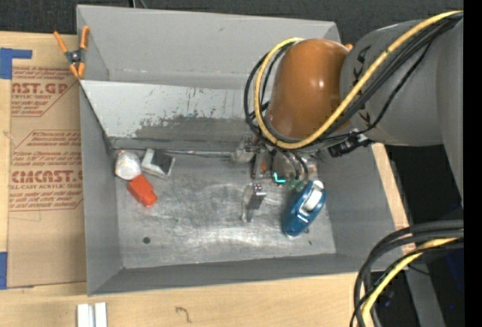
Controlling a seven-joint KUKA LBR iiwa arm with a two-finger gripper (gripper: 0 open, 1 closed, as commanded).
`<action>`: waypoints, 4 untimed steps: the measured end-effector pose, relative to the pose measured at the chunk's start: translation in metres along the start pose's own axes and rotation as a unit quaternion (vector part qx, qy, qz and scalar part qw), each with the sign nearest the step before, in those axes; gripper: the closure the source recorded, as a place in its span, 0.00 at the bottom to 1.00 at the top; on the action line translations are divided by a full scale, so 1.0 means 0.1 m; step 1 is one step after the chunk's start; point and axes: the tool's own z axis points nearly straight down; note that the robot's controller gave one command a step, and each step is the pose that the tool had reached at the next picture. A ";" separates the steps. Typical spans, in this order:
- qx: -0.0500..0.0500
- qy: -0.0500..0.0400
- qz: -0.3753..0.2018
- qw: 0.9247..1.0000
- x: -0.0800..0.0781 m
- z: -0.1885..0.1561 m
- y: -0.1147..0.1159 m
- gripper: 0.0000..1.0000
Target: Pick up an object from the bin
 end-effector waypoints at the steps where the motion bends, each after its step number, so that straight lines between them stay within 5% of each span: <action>1: 0.000 -0.004 0.000 1.000 -0.02 -0.04 0.00 0.00; 2: 0.000 -0.008 -0.021 1.000 -0.38 0.68 0.63 0.00; 3: 0.001 -0.004 -0.052 0.999 -0.41 0.78 0.85 0.00; 4: 0.015 -0.008 -0.028 0.999 -0.53 0.62 1.21 0.00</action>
Offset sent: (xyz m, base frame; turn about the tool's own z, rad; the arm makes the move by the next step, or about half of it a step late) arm 0.0437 0.0800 -0.0921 -0.0546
